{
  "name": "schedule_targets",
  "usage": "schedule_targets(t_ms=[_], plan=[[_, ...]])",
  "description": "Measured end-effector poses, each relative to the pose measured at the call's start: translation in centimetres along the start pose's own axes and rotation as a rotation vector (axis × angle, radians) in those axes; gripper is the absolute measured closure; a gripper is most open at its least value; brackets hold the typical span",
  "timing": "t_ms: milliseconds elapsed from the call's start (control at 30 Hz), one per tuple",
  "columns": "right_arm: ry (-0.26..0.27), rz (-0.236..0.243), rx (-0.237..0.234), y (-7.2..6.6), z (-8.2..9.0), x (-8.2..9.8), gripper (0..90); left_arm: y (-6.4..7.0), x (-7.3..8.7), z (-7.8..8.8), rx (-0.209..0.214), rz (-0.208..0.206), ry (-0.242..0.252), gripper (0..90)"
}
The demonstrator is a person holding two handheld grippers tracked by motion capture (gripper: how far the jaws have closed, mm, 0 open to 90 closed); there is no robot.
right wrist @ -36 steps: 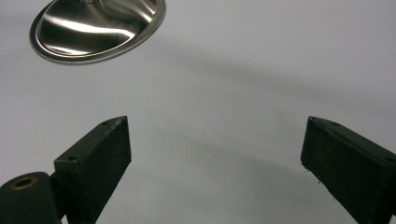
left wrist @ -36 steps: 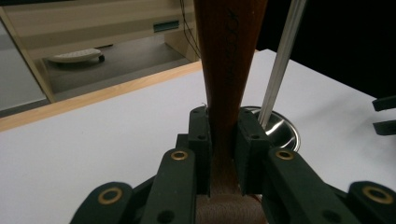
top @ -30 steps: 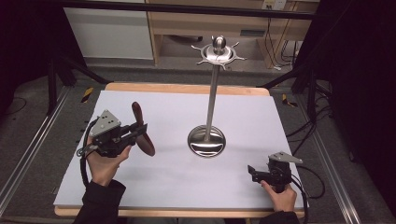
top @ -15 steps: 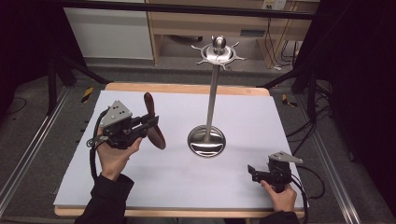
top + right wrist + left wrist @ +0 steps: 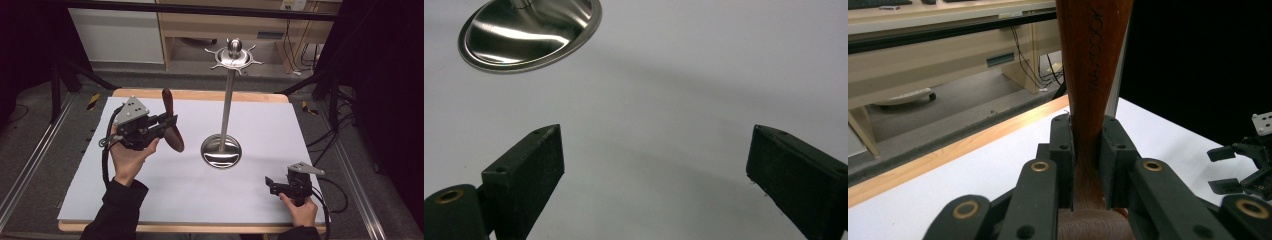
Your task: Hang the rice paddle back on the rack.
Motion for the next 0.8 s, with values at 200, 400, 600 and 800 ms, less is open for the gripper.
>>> schedule_targets(t_ms=[200,400,600,800], plan=[[0.001,0.002,0.000,0.0,0.0,0.0,8.7,0.6,-0.9,-0.5,0.011,-0.008,0.003,77.8],[0.005,0.000,0.003,0.0,0.0,0.0,8.7,1.0,-1.9,-1.1,0.029,-0.021,0.011,77.8],[0.007,0.008,0.002,0.1,-0.1,-0.1,8.7,1.4,-2.5,-1.8,0.040,-0.019,0.015,77.8],[0.009,0.006,0.001,0.1,0.0,-0.1,8.7,1.8,-3.3,-2.6,0.047,-0.027,0.011,77.8]])
Point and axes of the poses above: each handheld gripper's, and its own axes: z roughly backward along the jaws, x roughly out of its underside, y roughly to its right, the point moved 5 cm from there along -z, roughly forward along the jaws, and after that the axes turned 2 degrees about x, right-handed, at the moved point
